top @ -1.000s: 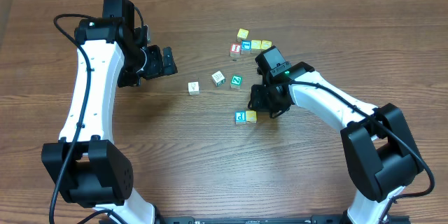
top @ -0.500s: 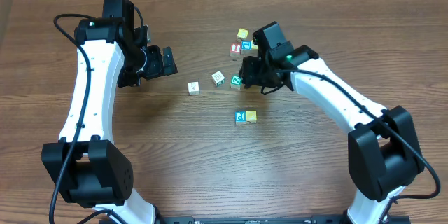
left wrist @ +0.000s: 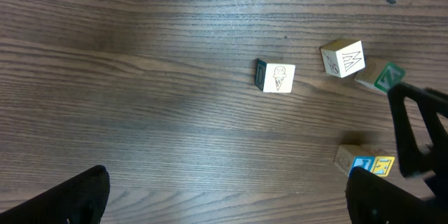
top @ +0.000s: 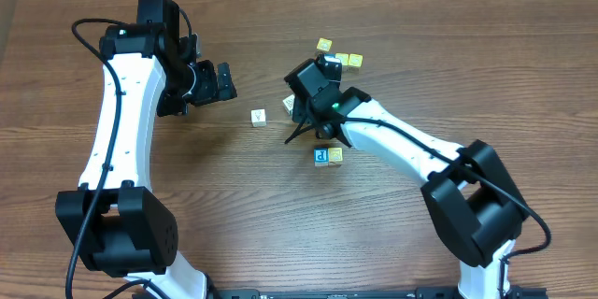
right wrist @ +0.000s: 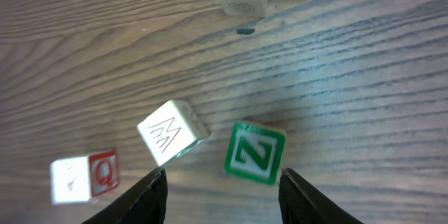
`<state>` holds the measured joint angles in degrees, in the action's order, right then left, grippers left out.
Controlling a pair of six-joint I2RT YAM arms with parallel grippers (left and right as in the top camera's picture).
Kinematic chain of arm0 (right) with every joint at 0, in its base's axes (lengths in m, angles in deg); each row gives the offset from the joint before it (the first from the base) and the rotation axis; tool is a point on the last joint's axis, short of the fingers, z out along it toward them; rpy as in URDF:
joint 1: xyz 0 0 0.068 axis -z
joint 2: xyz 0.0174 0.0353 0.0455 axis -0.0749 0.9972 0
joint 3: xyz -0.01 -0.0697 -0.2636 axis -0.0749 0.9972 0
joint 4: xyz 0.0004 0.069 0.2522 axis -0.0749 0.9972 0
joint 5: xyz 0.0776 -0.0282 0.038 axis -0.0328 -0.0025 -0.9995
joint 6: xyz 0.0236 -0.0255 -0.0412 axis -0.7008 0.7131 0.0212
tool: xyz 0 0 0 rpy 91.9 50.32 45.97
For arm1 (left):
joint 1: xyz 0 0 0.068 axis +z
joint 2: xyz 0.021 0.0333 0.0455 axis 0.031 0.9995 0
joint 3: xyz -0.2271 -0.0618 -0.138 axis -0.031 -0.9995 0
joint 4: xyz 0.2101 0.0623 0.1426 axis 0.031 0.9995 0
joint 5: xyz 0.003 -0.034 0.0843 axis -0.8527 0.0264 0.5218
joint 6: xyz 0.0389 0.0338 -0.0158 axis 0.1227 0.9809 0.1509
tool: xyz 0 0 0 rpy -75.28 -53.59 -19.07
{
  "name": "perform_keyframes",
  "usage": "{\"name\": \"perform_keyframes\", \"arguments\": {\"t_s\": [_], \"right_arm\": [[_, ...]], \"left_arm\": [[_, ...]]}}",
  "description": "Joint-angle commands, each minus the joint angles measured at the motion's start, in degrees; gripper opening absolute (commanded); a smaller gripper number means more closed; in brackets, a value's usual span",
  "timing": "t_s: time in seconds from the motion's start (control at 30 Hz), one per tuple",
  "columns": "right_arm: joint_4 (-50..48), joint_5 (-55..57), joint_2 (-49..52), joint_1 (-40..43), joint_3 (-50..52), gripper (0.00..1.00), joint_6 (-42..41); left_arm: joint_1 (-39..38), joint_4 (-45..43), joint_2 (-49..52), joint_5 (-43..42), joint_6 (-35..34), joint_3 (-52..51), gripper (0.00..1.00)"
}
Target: Flip 5 blocks
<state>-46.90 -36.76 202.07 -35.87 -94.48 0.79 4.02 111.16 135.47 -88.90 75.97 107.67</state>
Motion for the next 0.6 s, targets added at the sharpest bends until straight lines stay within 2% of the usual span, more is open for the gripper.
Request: {"name": "perform_keyframes", "arguments": {"t_s": [0.0, 0.57], "right_arm": [[-1.84, 5.4, 2.23, 0.26, -0.9, 0.53, -0.63], [-4.81, 5.4, 4.35, 0.26, 0.09, 0.52, -0.42]], "left_arm": [[-0.02, -0.04, 0.74, 0.55, -0.57, 1.16, 1.0], [-0.02, -0.04, 0.74, 0.55, -0.57, 1.16, 1.0]]}}
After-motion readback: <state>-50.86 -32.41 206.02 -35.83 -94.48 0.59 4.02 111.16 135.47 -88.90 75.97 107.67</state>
